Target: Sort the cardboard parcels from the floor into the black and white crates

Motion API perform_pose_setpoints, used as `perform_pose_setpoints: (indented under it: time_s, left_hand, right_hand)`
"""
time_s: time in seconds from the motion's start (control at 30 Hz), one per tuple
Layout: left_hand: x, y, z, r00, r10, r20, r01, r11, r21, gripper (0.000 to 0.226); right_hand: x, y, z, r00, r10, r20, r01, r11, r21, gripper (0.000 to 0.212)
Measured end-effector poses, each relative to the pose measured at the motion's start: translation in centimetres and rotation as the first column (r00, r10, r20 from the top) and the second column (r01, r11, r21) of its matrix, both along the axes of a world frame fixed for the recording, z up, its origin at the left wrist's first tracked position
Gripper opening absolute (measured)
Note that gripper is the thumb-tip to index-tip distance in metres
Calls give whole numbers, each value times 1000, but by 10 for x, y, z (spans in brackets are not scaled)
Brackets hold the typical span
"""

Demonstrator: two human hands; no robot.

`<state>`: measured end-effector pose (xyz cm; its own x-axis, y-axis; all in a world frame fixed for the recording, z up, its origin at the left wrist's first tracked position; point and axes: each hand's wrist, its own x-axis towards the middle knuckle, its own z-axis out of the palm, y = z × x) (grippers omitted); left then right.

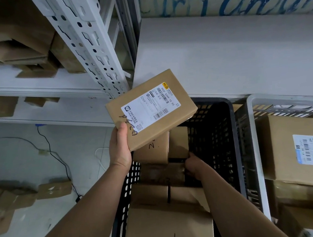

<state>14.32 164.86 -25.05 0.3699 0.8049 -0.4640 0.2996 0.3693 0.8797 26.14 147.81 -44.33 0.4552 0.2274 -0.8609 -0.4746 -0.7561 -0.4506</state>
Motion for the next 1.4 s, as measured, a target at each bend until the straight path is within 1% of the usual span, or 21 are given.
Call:
perform_pose_setpoints:
  time_s: [0.13,0.2,0.27,0.33,0.4,0.47,0.53,0.57,0.6,0.7,0.73,0.77,0.8,0.87,0.9,0.97,1.03,1.13,1.27,1.33,1.4]
  left_hand:
    - [-2,-2,-1,1000,-8,21,8,1000,8,84]
    - [-1,-3,1,1000,-13,21,13,1000,6,83]
    - [0,-4,0,1000,-8,30,8,1000,8,83]
    - [0,-3,2,999,-9,34,9,1000,6,83]
    - [0,-2,3,999,-11,37,12,1000,-9,83]
    - [0,1,4,999,-7,47,9,999,-31,77]
    - [-1,3,4,998,9,67,-6,999,-43,66]
    - [-3,4,5,996,29,82,-26,999,-47,63]
    - [-5,5,7,993,53,101,-48,997,-57,61]
    - [-10,10,11,979,130,154,-116,988,-98,46]
    - [-10,11,12,974,153,168,-135,984,-114,41]
    - [-10,12,12,969,167,182,-144,981,-133,38]
    - [-9,12,12,969,165,185,-140,980,-143,38]
    - [-9,14,12,975,136,176,-112,984,-140,37]
    - [-9,14,10,978,120,168,-98,986,-132,38]
    - [-9,16,6,984,74,161,-56,992,-115,42]
    - [-9,15,4,987,38,158,-21,994,-111,51]
    - [-10,13,5,984,55,171,-33,991,-126,54]
    - [-11,13,7,983,44,178,-21,991,-129,56]
    - [-11,15,7,983,42,179,-20,992,-123,57]
    - [-10,17,6,982,44,185,-23,993,-114,59]
  right_hand:
    - [6,-4,23,993,28,-119,-25,999,30,47]
    - [10,-7,25,995,59,-80,-57,998,32,45]
    - [12,-9,16,992,120,-31,-121,993,-16,46]
    - [11,-8,18,982,184,-35,-186,981,-53,45]
    - [13,-2,38,983,182,25,-180,980,-80,43]
    - [16,8,60,993,11,119,-11,1000,2,44]
    - [18,22,87,967,-200,158,170,968,187,36]
    - [17,30,99,962,-237,138,196,946,258,29]
    - [15,37,112,971,-223,89,187,935,303,24]
    - [5,49,139,989,-32,-143,73,952,296,32]
    - [1,51,142,985,58,-165,-7,956,292,34]
    - [-2,54,138,978,133,-162,-81,953,292,41]
    - [-4,56,132,975,167,-146,-119,948,296,55]
    - [-10,62,122,976,153,-152,-100,945,312,85]
    - [-13,64,119,980,133,-149,-78,941,329,94]
    - [-17,65,112,986,84,-147,-25,931,365,97]
    - [-18,61,104,985,-9,-170,78,911,405,89]
    - [-16,57,106,950,-166,-266,265,876,402,75]
    - [-19,58,111,953,-137,-269,217,929,299,84]
    - [-19,62,120,961,-98,-257,178,936,305,67]
    - [-16,64,141,956,-130,-262,224,902,369,33]
